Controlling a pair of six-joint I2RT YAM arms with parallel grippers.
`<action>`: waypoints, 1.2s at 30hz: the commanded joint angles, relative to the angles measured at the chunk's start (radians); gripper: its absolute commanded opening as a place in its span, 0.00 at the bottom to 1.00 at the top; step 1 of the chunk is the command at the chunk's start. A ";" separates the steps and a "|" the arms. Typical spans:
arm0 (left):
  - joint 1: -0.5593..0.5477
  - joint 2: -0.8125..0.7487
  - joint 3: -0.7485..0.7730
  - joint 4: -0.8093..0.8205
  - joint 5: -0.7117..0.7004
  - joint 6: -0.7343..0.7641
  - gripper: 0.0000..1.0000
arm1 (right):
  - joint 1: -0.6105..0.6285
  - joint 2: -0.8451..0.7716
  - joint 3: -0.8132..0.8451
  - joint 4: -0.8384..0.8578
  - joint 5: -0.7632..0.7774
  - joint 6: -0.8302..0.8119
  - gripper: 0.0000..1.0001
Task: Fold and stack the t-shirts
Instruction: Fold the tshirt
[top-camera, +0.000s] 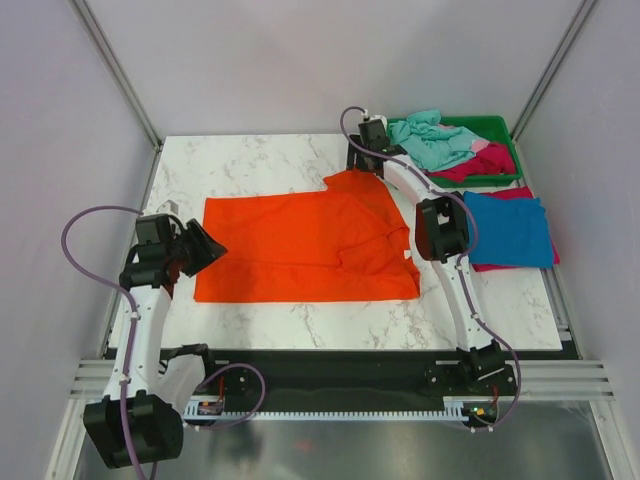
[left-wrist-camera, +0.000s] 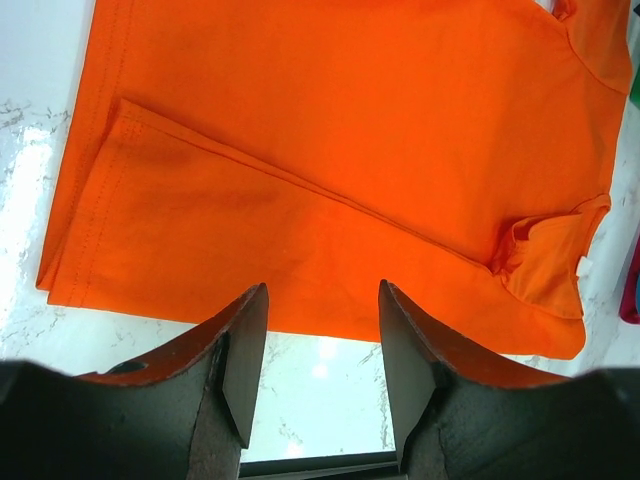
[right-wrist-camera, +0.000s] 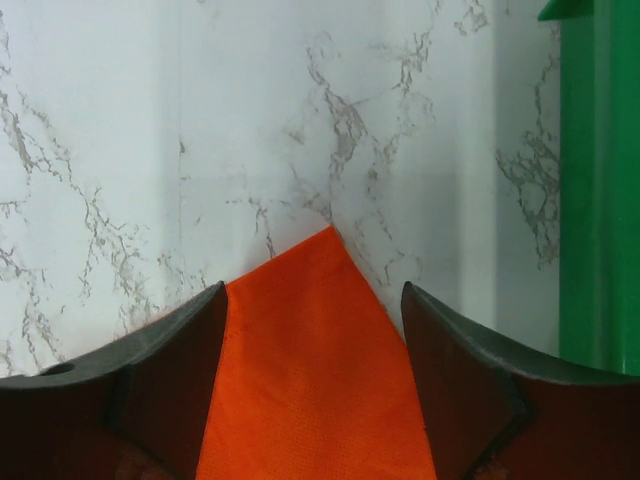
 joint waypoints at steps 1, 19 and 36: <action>-0.004 0.009 0.000 0.034 0.009 0.033 0.55 | 0.003 0.001 -0.015 0.058 0.005 0.008 0.67; -0.004 0.614 0.535 0.065 -0.206 -0.045 0.55 | 0.003 -0.091 -0.326 0.259 -0.084 0.026 0.00; 0.036 1.268 1.007 0.147 -0.276 0.085 0.55 | -0.006 -0.108 -0.394 0.326 -0.233 0.084 0.00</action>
